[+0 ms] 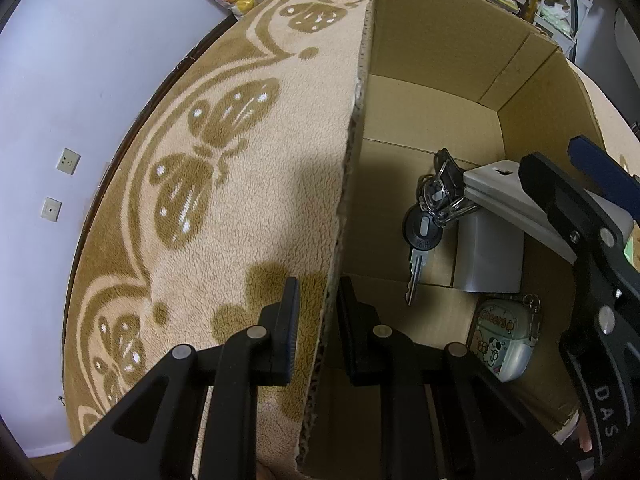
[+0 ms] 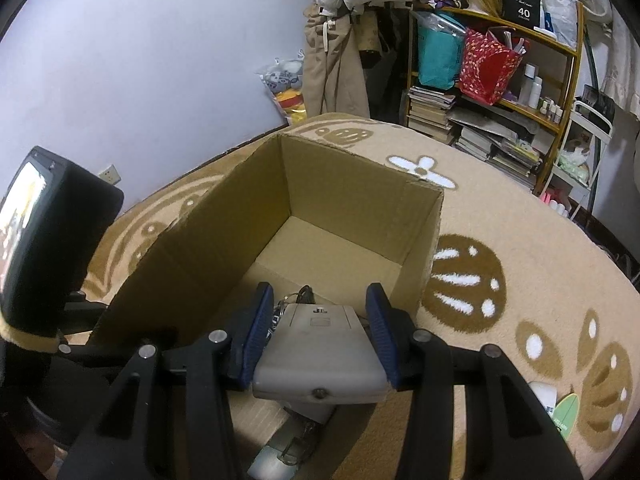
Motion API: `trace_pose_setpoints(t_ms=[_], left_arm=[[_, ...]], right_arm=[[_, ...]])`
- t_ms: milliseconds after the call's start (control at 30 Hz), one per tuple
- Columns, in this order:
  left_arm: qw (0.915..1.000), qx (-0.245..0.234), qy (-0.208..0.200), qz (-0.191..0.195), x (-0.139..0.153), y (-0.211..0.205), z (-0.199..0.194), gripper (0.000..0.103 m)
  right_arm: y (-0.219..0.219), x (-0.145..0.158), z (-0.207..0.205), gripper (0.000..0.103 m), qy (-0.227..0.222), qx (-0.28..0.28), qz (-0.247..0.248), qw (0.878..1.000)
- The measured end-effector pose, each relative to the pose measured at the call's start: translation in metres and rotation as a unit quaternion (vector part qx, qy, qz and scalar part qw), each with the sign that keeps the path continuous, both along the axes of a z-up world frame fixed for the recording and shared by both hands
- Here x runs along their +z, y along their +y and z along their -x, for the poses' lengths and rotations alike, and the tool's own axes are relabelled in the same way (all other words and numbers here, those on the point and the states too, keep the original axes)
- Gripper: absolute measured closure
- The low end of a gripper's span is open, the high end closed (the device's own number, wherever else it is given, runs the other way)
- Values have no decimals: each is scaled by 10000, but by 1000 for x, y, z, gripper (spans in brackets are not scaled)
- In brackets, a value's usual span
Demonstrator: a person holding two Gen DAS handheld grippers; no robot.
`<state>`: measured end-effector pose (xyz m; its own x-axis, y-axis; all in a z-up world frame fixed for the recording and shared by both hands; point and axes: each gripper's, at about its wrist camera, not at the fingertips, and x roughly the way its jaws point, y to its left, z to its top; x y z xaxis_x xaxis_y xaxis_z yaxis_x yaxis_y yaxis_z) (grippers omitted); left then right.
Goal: Organize rigid objects
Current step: 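Carry the switch plate into the box and open the right gripper, then move the right gripper to the white square adapter and grasp it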
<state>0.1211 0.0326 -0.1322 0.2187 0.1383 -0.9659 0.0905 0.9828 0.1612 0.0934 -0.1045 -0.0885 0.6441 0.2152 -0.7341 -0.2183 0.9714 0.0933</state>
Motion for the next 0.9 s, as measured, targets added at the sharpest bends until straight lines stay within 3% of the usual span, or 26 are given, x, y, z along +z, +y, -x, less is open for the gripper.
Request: trace_pose_setpoints(t_ms=[167,367,567,900], left_arm=[[10000,17,23,10,-2,0,0,85],[10000,44,39,77,-1,2,0,85],[9999,51,37,92,1,2,1,85],[9999,87,57,135,0,4,1,85]], right_arm=[[-7,11,4,49,-128,-93,-74,9998],[-28,27,9,26,-206,-480,-214,9984],[-52,36,14,14,-153,-853,-331,9957],[-77,30,35,12,181,-1124,-154,9934]])
